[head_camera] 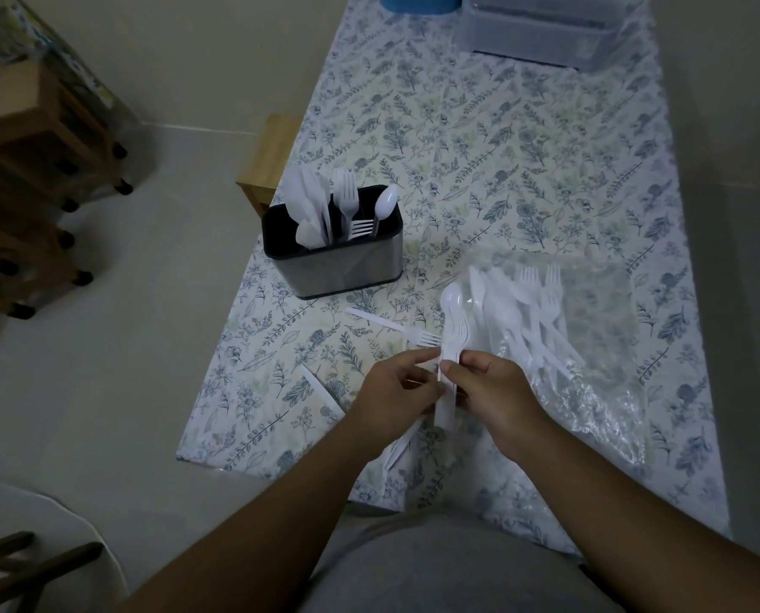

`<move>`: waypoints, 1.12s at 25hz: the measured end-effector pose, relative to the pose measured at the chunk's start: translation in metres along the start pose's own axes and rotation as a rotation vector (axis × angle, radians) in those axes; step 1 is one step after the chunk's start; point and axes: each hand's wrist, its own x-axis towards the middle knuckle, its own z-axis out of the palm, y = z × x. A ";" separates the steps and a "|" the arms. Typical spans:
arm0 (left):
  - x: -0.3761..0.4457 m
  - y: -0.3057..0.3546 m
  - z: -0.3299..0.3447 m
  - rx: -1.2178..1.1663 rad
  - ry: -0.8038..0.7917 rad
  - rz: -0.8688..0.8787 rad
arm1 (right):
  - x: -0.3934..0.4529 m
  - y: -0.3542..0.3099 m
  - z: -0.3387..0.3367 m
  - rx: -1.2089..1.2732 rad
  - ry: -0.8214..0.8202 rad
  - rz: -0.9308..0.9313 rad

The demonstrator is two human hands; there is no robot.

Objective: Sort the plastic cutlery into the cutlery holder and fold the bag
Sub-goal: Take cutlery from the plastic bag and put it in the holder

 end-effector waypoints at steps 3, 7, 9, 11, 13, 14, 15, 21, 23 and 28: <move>-0.001 -0.001 -0.006 -0.015 0.007 0.014 | 0.003 0.000 0.001 0.013 -0.054 0.001; 0.007 0.007 -0.020 0.096 -0.046 0.005 | 0.004 0.002 0.000 -0.021 -0.083 0.041; 0.026 0.011 -0.027 0.498 0.059 0.161 | 0.003 0.003 -0.001 -0.026 -0.035 0.058; 0.052 0.017 -0.036 0.799 0.190 0.359 | 0.000 0.003 -0.001 -0.025 0.006 0.066; 0.069 0.017 -0.040 0.980 0.163 0.445 | -0.003 0.002 -0.003 -0.014 0.056 0.052; 0.073 0.015 -0.042 1.053 0.137 0.457 | -0.004 0.001 -0.005 -0.003 0.088 0.043; 0.076 0.010 -0.045 1.090 0.121 0.470 | -0.005 0.000 -0.008 0.008 0.117 0.036; 0.036 0.005 -0.045 0.500 0.188 0.126 | -0.005 0.001 -0.013 -0.047 0.144 0.007; 0.013 0.005 -0.027 0.285 0.108 0.074 | -0.009 -0.001 -0.004 -0.079 0.070 -0.012; 0.002 -0.003 -0.006 -0.066 0.116 0.047 | -0.016 -0.008 0.007 -0.148 -0.057 -0.133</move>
